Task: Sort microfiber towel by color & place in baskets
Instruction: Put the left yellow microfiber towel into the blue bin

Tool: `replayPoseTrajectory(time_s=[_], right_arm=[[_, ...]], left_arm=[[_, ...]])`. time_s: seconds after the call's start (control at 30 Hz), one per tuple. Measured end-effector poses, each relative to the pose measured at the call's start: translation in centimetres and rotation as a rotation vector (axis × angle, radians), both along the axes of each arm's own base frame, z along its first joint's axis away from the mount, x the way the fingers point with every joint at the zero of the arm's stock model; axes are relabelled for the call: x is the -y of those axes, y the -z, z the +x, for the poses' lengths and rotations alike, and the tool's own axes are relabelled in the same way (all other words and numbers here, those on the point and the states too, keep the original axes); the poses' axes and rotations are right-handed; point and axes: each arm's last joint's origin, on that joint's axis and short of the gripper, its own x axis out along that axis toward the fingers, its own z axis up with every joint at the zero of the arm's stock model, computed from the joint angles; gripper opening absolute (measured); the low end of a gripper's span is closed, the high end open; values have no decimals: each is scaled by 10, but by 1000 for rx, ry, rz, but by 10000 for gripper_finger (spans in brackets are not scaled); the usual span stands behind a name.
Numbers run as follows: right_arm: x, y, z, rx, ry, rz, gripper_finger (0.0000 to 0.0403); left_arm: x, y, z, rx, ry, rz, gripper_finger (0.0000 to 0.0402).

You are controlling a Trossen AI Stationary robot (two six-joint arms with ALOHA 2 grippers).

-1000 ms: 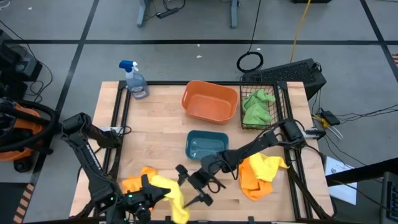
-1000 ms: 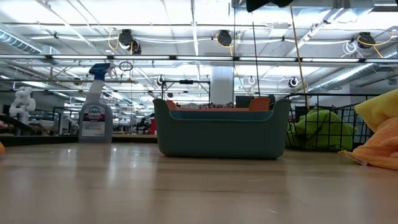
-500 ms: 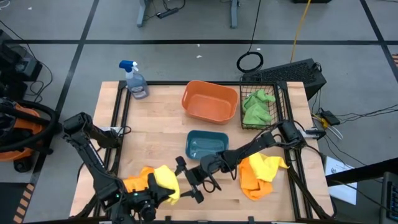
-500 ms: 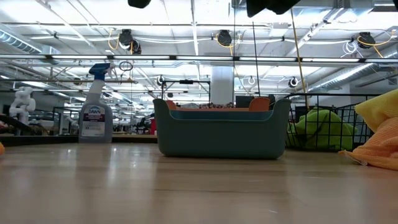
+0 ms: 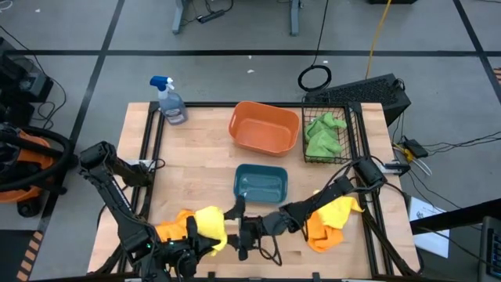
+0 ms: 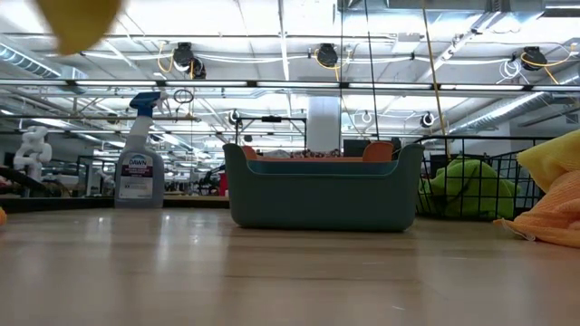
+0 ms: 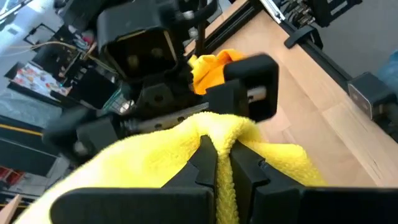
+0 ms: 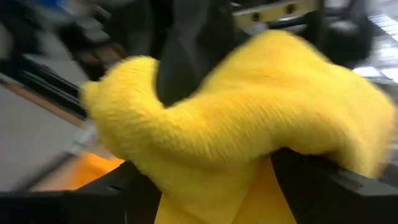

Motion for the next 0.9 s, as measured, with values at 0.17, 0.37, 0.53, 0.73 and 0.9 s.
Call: replayPoseTrajectory(time_s=[0.17,0.37,0.53,0.73,0.9], right_arm=[[-21,-2,-14,2,187,-176,284],[-42,-6,-30,4,287,-332,334],[-50,-6,-35,-4,299,-401,368],[-61,2,-44,-84,339,-494,375],[-74,3,-57,-120,431,-505,375]], left_arm=[[2,0,-3,1,8,-2,17],[1,-1,-2,25,-22,13,17],[0,-1,-2,39,-42,22,17],[-1,1,-6,22,-43,67,17],[1,3,-12,20,-36,101,17]])
